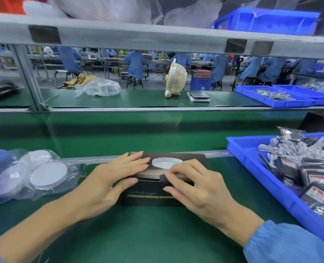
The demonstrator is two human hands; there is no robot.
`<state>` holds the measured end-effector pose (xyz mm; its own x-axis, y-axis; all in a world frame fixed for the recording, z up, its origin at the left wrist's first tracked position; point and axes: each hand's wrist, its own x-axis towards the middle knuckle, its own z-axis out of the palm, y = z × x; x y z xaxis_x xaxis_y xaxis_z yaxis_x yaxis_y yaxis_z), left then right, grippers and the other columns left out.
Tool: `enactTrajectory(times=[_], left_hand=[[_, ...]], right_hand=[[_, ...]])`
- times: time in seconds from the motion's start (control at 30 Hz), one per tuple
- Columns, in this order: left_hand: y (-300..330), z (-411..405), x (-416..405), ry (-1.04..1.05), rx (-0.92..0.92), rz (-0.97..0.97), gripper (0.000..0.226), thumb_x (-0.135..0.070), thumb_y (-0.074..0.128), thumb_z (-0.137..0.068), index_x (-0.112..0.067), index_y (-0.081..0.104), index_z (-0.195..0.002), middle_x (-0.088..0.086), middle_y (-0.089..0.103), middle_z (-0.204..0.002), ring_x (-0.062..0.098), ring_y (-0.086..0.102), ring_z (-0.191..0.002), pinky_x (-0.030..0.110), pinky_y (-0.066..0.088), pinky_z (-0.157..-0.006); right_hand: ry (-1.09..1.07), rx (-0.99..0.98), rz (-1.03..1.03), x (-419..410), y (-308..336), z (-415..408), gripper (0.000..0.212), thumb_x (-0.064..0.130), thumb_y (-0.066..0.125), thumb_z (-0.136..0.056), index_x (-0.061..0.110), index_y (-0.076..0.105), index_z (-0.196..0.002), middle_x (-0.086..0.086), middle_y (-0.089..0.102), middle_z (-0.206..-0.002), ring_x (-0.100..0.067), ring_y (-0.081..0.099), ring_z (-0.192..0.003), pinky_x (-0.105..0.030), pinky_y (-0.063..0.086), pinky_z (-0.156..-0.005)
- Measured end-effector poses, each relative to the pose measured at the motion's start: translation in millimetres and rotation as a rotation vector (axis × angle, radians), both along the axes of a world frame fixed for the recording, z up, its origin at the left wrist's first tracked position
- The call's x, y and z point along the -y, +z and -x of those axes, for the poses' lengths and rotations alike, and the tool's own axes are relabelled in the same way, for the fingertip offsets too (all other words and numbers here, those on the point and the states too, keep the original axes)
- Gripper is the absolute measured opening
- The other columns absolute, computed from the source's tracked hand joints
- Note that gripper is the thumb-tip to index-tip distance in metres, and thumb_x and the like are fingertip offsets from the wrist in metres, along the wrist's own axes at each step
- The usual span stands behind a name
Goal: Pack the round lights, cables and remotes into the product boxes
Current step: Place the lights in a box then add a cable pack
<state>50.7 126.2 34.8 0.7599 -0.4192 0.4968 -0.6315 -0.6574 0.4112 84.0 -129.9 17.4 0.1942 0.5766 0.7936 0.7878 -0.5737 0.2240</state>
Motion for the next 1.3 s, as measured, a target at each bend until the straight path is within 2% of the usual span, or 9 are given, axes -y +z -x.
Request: enactTrajectory(times=[0.17,0.27,0.4,0.53,0.67,0.73,0.87,1.07,1.3], left_hand=[[-6,28,4,0.039,0.119,-0.069,0.038,-0.039,0.048,-0.097,-0.029,0.064,-0.13,-0.024,0.053,-0.14,0.002,0.044,-0.136,0.025,0.031,-0.111],[-2,28,-7,0.092,-0.113,0.116,0.036,-0.061,0.062,-0.083,-0.049,0.067,-0.117,-0.034,0.05,-0.137,-0.004,0.041,-0.135,0.026,0.034,-0.108],[8,7,-17,0.056,-0.346,0.178,0.047,-0.071,0.071,-0.065,-0.057,0.068,-0.109,-0.039,0.049,-0.133,-0.01,0.044,-0.13,0.018,0.034,-0.11],[12,0,-13,0.056,-0.309,0.09,0.046,-0.073,0.066,-0.07,-0.057,0.065,-0.114,-0.033,0.054,-0.128,-0.004,0.049,-0.127,0.03,0.039,-0.11],[3,10,-7,0.054,-0.265,-0.028,0.05,-0.078,0.047,-0.08,-0.066,0.046,-0.129,-0.037,0.031,-0.143,-0.007,0.03,-0.138,0.029,0.026,-0.116],[-1,17,-2,0.03,-0.153,-0.087,0.055,-0.075,0.046,-0.085,-0.058,0.043,-0.138,-0.031,0.024,-0.153,0.002,0.02,-0.146,0.028,0.021,-0.118],[-7,18,5,0.027,0.033,-0.114,0.061,-0.056,0.063,-0.087,-0.034,0.049,-0.142,-0.023,0.039,-0.151,0.003,0.029,-0.145,0.031,0.018,-0.12],[-11,14,7,0.052,0.076,-0.134,0.049,-0.054,0.049,-0.094,-0.035,0.053,-0.139,-0.023,0.042,-0.15,0.003,0.032,-0.143,0.039,0.017,-0.119],[-9,14,6,0.04,0.037,-0.178,0.05,-0.056,0.043,-0.096,-0.037,0.046,-0.142,-0.021,0.034,-0.154,0.0,0.024,-0.146,0.038,0.012,-0.122]], right_hand=[[0.054,-0.268,0.031,9,-3,8,0.035,0.048,0.064,-0.091,0.021,0.066,-0.113,0.002,0.062,-0.127,-0.016,0.059,-0.115,-0.029,0.054,-0.086],[0.008,-0.363,0.084,8,1,8,0.044,0.06,0.055,-0.09,0.027,0.058,-0.12,0.008,0.056,-0.136,-0.013,0.051,-0.129,-0.033,0.047,-0.102],[0.03,-0.461,0.045,10,9,0,0.044,0.055,0.057,-0.089,0.024,0.067,-0.118,0.011,0.061,-0.132,-0.01,0.055,-0.125,-0.036,0.049,-0.099],[0.04,-0.448,0.05,16,6,-2,0.043,0.052,0.057,-0.091,0.022,0.067,-0.121,0.01,0.06,-0.134,-0.011,0.055,-0.126,-0.035,0.049,-0.1],[0.03,-0.408,0.058,16,3,-1,0.04,0.05,0.054,-0.094,0.022,0.065,-0.121,0.009,0.059,-0.134,-0.011,0.053,-0.127,-0.034,0.048,-0.1],[0.03,-0.393,0.069,16,3,-1,0.04,0.05,0.053,-0.094,0.022,0.065,-0.121,0.009,0.059,-0.135,-0.012,0.052,-0.128,-0.034,0.049,-0.1],[0.057,-0.367,0.059,18,1,-2,0.038,0.047,0.055,-0.095,0.021,0.065,-0.121,0.004,0.056,-0.139,-0.016,0.055,-0.124,-0.037,0.051,-0.095],[0.169,-0.103,-0.024,11,-6,1,0.016,0.013,0.071,-0.091,0.0,0.072,-0.1,-0.01,0.067,-0.099,-0.028,0.059,-0.086,-0.037,0.05,-0.071],[0.165,-0.177,-0.06,9,-9,1,0.023,0.016,0.069,-0.092,-0.001,0.072,-0.108,-0.009,0.067,-0.106,-0.027,0.059,-0.093,-0.033,0.05,-0.077]])
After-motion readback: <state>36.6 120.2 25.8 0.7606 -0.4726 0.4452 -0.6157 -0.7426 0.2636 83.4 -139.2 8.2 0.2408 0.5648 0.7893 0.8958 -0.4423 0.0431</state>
